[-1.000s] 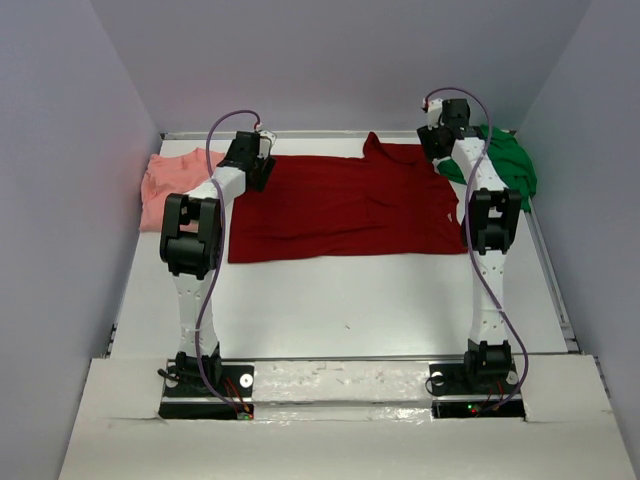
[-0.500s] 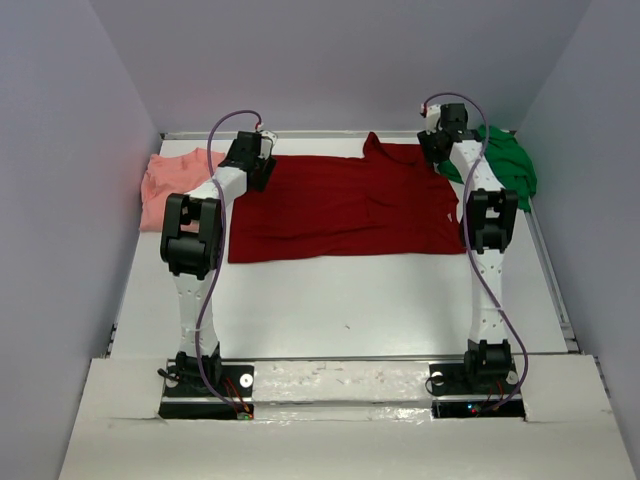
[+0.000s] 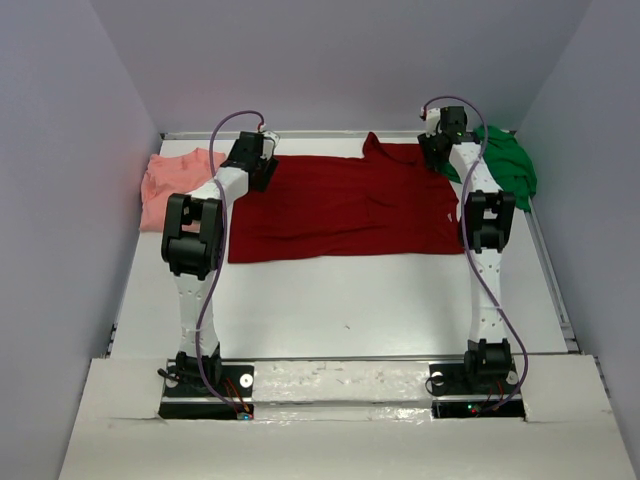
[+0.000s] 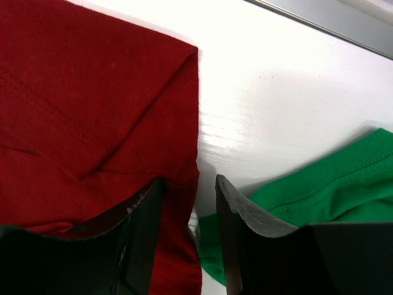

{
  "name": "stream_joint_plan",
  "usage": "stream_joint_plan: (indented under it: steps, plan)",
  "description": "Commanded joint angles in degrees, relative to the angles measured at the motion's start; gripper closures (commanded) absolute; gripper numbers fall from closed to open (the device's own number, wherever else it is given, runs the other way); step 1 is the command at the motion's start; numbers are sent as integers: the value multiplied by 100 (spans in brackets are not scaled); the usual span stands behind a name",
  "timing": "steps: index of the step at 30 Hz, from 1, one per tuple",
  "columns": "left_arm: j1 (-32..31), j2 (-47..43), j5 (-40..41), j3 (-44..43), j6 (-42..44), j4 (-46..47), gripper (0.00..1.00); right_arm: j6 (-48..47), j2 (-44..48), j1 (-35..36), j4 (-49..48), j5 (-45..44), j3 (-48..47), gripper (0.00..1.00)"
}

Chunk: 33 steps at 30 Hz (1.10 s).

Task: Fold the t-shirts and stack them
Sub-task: Fold the tshirt

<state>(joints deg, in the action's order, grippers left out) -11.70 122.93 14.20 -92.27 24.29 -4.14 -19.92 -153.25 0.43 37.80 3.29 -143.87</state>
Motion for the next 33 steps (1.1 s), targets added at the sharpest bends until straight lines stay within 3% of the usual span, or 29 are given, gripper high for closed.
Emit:
stream_joint_plan:
  steps: [1, 5, 7, 11, 16, 17, 19, 23, 29, 33]
  plan:
    - [-34, -41, 110, 34, 58, 63, 14, -20, -170, -34, 69, 102, -352, 55]
    - [-42, -33, 118, 25, 67, 71, 14, -38, -170, -34, 96, 163, -343, 59]
    - [-51, -41, 118, 25, 84, 71, 14, -21, -135, -34, 122, 155, -291, 78]
    - [-43, -68, 162, 77, 93, 98, 14, -12, -65, -34, 166, 128, -115, 100]
    - [-16, -77, 250, 104, 137, 194, 14, -64, 41, -34, 166, 93, 113, 100]
    - [88, -51, 207, -44, 67, 194, 28, -73, 84, -34, 166, 93, 114, 100]
    - [115, -33, 137, -89, 14, 194, 32, -73, 102, -34, 175, 93, 131, 100]
    - [239, 125, 163, -379, -47, 238, 30, -99, 181, -34, 175, 111, 254, 100]
    - [353, 169, -329, -546, -320, 660, 28, -126, 260, -34, 157, 111, 395, 100]
    - [467, 546, -829, -1134, -565, 441, 27, -143, 322, -34, 157, 119, 474, 100]
